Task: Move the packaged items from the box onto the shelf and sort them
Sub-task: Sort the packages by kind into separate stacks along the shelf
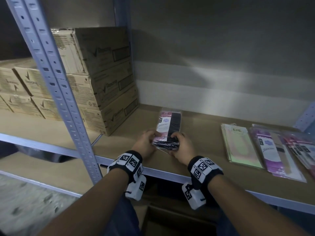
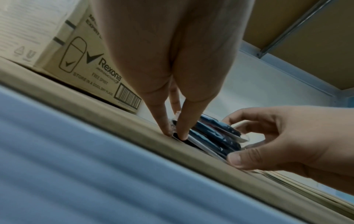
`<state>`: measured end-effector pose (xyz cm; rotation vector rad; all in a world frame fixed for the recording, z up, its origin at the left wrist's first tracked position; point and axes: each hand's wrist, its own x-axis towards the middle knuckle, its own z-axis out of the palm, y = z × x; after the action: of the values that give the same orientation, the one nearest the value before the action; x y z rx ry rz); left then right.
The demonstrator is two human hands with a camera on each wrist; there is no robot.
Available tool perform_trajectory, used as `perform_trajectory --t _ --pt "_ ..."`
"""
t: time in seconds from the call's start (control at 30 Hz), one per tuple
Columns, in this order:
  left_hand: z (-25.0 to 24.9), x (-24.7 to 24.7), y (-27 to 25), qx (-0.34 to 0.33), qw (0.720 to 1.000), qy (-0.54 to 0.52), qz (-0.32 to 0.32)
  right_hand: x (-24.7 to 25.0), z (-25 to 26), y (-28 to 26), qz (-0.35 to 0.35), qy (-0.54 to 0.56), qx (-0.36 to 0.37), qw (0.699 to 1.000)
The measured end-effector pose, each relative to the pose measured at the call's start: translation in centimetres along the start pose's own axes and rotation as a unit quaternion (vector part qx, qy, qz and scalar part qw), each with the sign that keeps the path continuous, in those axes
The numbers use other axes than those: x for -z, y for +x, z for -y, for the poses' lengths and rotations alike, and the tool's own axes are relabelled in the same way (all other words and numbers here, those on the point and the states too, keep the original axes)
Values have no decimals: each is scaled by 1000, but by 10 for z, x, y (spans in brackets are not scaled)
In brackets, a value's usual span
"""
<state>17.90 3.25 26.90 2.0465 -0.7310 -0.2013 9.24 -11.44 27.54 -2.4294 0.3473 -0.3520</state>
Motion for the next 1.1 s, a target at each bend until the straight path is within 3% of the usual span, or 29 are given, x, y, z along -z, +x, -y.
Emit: perform_trajectory --t 0.4,0.5,0.67,0.83,0.97,1.1 --pt "3 7 5 9 998 61 -21 -10 1 9 -4 26 19 999" --pt "0 9 6 19 997 71 -3 -9 1 9 1 24 23 999" --pt "-16 18 7 31 983 175 45 4 1 6 7 11 26 1000" --pt "-42 17 6 -35 964 263 17 21 -5 -7 -8 -56 30 998" --pt "-69 0 4 -100 962 252 29 43 -21 -21 -25 -89 19 996" --pt "-89 -32 4 -109 962 247 45 75 -39 -39 -54 -100 0 993"
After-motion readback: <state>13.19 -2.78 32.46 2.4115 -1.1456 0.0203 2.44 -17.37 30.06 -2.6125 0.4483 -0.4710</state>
